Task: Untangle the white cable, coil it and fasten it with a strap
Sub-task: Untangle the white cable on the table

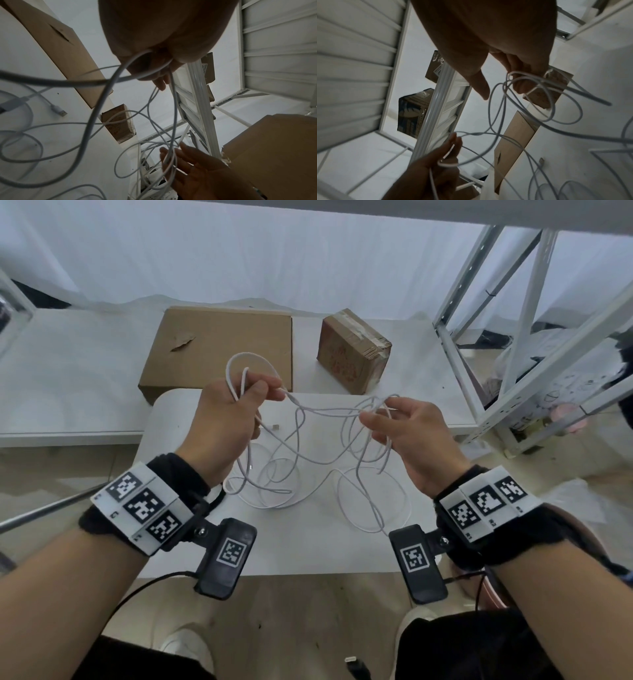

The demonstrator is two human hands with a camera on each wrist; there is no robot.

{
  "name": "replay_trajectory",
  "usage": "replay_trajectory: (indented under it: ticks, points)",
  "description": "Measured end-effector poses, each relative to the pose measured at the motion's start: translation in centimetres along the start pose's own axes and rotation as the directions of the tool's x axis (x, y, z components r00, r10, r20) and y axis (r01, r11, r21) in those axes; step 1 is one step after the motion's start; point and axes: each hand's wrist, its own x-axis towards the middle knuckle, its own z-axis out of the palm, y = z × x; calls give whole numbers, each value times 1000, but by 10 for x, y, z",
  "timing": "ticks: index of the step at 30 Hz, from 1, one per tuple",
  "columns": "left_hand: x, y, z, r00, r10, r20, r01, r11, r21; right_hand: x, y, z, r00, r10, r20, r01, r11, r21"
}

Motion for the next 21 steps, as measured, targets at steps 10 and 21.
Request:
replay_trajectory:
  ticks: [10, 21]
  points:
    - [-8, 9, 5, 992, -5, 125, 24, 989, -149, 2, 10, 1, 988, -120, -98, 61, 882, -467]
    - [-14, 8, 7, 972, 80, 223, -70, 996, -54, -2, 9, 0, 946, -312, -93, 181, 742, -645]
